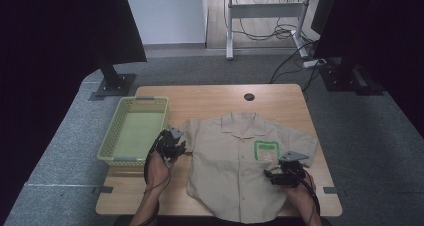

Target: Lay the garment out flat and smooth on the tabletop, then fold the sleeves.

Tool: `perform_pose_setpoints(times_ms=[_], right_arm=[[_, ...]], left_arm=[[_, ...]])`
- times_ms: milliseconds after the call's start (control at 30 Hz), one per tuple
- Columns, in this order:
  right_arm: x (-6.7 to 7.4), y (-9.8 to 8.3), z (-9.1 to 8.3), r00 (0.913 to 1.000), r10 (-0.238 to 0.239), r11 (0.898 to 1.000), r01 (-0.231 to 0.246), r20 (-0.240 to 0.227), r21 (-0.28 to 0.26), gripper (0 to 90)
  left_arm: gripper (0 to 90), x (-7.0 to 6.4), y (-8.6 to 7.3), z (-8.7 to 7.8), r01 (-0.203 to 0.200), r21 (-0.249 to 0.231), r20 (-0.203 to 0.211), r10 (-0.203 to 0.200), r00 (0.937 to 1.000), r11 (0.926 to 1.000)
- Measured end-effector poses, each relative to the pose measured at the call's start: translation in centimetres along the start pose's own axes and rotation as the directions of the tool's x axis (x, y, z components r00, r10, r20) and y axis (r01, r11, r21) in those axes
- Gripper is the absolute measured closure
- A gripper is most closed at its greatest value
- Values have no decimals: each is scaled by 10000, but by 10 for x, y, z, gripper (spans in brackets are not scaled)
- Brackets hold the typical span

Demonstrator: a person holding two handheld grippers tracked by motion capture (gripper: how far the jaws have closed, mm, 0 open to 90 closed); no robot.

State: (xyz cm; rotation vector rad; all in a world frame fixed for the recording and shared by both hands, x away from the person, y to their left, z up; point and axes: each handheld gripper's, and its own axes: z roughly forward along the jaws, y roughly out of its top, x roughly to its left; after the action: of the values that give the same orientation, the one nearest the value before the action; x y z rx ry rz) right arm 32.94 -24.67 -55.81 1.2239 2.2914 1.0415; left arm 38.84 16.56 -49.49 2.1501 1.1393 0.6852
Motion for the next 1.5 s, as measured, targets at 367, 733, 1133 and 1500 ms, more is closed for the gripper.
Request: perform_pose_setpoints(times_ms=[367, 733, 1133, 1500], right_arm=[[2, -3, -1, 9999, -104, 9999, 104, 37, -94, 203], [3, -3, -1, 9999, -134, 9999, 134, 54, -72, 195], [1, 0, -4, 9999, 80, 10000, -80, -127, 26, 143], [12, 55, -35, 9990, -413, 9972, 402, -171, -637, 103]], left_arm=[[255, -42, -31, 6, -256, -423, 3537, 389, 9345, 9988], [192, -52, -49, 18, -635, -349, 3093, 712, 9483, 9974], [127, -58, -55, 17, -856, -493, 2959, 964, 9503, 9951], [130, -65, -61, 10, -956, -540, 3077, 1076, 9454, 9940]])
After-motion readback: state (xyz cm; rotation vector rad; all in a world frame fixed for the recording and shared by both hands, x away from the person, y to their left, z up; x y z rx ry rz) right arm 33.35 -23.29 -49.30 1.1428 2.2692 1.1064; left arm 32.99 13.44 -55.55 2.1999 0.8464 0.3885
